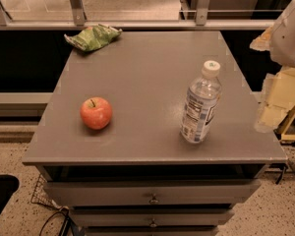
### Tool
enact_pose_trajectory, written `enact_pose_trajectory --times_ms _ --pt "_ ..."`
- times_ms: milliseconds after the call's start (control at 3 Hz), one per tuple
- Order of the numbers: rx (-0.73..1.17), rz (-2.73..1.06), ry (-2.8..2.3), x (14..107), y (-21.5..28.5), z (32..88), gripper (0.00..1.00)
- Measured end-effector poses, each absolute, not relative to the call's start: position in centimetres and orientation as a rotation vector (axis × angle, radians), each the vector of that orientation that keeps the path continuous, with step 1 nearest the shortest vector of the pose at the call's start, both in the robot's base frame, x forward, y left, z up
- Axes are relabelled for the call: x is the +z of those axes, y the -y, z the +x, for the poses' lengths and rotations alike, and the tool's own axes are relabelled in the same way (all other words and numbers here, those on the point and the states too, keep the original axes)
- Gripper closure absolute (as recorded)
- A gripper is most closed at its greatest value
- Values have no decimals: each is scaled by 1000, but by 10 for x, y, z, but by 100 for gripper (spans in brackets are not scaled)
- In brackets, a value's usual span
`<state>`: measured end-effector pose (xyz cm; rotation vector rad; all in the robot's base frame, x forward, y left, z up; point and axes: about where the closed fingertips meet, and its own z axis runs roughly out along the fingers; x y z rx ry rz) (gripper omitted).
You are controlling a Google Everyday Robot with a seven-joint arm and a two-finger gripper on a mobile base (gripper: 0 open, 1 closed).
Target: Move blue plastic bottle near green jalapeno chip bag
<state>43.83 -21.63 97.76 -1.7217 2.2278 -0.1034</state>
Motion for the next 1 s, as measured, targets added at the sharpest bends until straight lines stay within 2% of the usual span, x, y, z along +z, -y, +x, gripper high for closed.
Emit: enact_pose_trajectory --times_ms 667,1000 --pt "-67 -1705 -2212 977 216 438 0" --pt "75 -1641 -2165 948 229 442 0"
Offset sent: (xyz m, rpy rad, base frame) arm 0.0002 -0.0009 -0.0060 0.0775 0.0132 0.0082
